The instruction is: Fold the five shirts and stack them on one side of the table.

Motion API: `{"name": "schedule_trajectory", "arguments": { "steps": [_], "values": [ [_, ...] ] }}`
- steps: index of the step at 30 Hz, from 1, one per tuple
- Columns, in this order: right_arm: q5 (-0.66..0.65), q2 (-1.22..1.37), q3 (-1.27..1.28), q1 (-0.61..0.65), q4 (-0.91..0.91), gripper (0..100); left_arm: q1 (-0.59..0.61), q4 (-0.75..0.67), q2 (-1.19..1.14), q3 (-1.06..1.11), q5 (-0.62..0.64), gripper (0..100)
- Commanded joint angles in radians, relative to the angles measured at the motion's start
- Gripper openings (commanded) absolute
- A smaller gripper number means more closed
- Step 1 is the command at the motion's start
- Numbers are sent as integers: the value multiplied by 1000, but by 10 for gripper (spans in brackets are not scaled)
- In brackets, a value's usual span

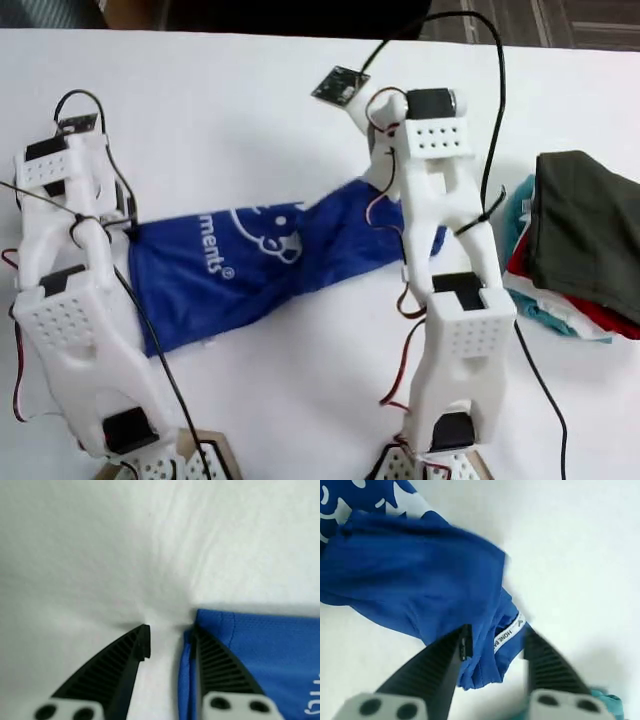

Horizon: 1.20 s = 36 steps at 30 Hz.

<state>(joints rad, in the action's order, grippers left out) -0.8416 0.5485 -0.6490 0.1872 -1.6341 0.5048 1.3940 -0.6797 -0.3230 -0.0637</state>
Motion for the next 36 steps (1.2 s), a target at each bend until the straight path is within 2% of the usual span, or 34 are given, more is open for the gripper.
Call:
{"name": "schedule_trajectory", "arguments": {
  "steps": [1,4,6,11,14,21,27,31,36],
  "values": [
    [-3,-16,-78,-15,-44,368,5,-20,2,7,-3,162],
    [6,-19,-109,-15,-77,371,5,-15,3,7,-3,162],
    [63,-47,-68,-10,-81,354,5,-9,11,5,-3,162],
    [91,-211,201,-13,-77,255,-20,101,15,-38,-2,162],
    [87,-292,381,-39,-64,248,-49,140,15,-39,-3,162],
    [87,-337,632,-76,177,247,-135,261,29,-36,-3,162],
    [86,-334,746,-71,320,247,-169,359,180,-16,-3,162],
    [86,-334,825,-82,403,247,-207,313,288,145,-3,162],
    [80,-334,875,-119,473,243,-282,135,338,404,-2,162]
  ]
}}
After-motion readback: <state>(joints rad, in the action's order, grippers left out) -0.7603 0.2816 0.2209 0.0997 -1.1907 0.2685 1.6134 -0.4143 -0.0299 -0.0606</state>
